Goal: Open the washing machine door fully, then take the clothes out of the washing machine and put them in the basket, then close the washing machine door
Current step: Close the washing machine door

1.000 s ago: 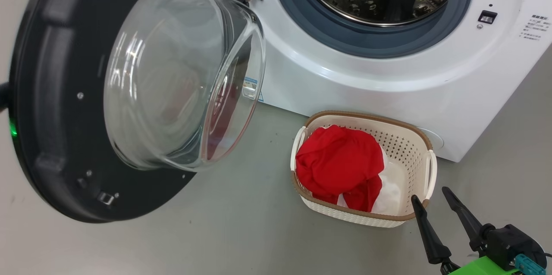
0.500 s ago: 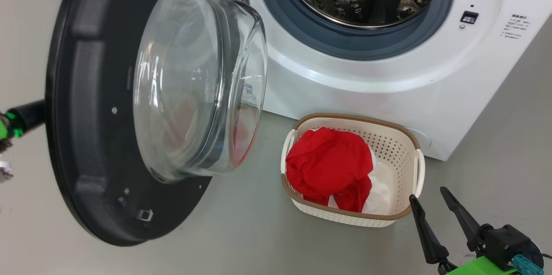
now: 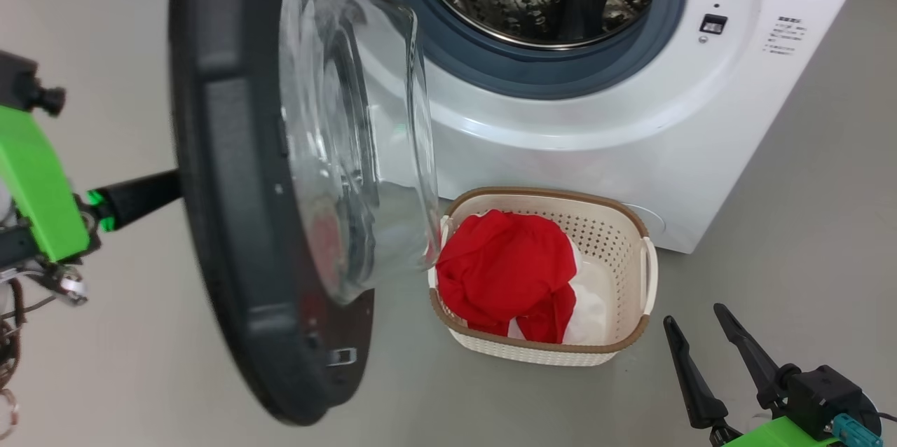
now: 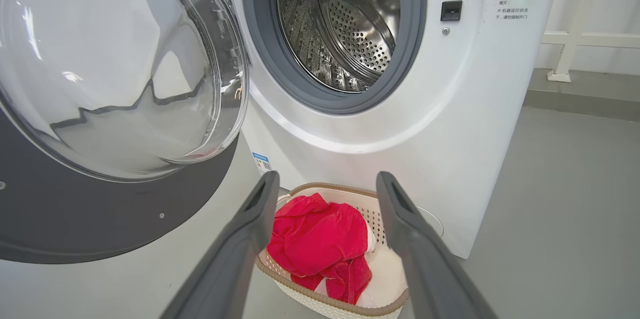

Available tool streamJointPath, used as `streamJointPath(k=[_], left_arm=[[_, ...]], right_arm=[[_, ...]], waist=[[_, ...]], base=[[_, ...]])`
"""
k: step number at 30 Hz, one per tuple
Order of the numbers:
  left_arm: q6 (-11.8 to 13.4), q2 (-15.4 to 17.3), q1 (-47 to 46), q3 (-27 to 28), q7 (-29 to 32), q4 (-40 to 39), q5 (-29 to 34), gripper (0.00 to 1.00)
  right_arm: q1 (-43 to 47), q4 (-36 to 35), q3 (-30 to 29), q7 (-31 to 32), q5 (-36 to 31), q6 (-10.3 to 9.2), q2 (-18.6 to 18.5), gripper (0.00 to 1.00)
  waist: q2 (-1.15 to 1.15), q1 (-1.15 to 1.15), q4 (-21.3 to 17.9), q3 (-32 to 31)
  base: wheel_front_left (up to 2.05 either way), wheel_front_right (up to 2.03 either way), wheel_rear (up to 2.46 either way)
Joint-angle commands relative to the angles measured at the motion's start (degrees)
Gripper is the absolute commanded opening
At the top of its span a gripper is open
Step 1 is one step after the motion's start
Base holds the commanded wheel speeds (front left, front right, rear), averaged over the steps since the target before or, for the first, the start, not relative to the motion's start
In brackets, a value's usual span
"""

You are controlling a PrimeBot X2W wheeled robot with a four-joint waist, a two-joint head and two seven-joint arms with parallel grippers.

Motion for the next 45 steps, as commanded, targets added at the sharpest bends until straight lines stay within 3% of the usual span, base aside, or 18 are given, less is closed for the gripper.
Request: streamJointPath(k=[1,15,33,34,35,40,41,42,45], left_arm=[[-0.4,1.6,-0.9,1.4,-0.4,-3.4,-1.3,0.0],[-0.4,-1.7,-1.2,-2.8,-6.1,-8.9,-1.8,0.0],[-0.4,-0.7,3.1,-4.1,-14.1,-8.8,-2.3,0.0],[-0.4,-0.6,3.9,-3.9,-14.8,-8.8,-2.4,0.07],[-0.4,-0.6,4.7,-3.7,-15.6,-8.5,-2.4,0.2],[-0.4,-0.3,9.7,-2.7,-19.4,-7.9,-2.9,0.49],[-0.4,-0.4,10.7,-2.3,-20.5,-7.6,-3.2,0.62],[-0.4,-0.6,11.7,-1.9,-21.4,-7.3,-3.5,0.83],[-0.4,-0.8,14.7,-1.5,-23.8,-6.7,-3.8,1.0]], right_arm=[[-0.7,-1.6,0.9,-0.4,-0.1,0.02,-0.4,1.0],[-1.1,-1.6,0.7,-0.4,-0.2,0.02,0.1,1.0],[-1.2,-1.4,0.5,-0.4,-0.4,0.02,0.7,1.0],[-1.2,-1.3,0.6,-0.4,-0.4,0.02,0.7,1.0],[-1.2,-1.3,0.6,-0.4,-0.3,0.02,0.7,1.0],[-0.7,-1.1,0.9,-0.4,-0.3,0.02,0.8,1.0],[-0.6,-1.1,0.9,-0.4,-0.3,0.02,0.8,1.0],[-0.5,-1.1,0.9,-0.4,-0.3,0.02,0.8,1.0],[-0.3,-1.2,1.0,-0.4,-0.3,0.02,0.9,1.0]], waist=[[0.0,0.0,-0.8,0.0],[0.0,0.0,-4.3,0.3],[0.0,0.0,-3.0,-0.4],[0.0,0.0,-2.9,-0.5],[0.0,0.0,-2.8,-0.6],[0.0,0.0,-2.3,-1.5],[0.0,0.0,-2.2,-1.6],[0.0,0.0,-2.1,-1.6],[0.0,0.0,-1.7,-1.8]], base=[[0.0,0.0,0.0],[0.0,0.0,0.0],[0.0,0.0,0.0],[0.0,0.0,0.0],[0.0,0.0,0.0],[0.0,0.0,0.0],[0.0,0.0,0.0],[0.0,0.0,0.0],[0.0,0.0,0.0]])
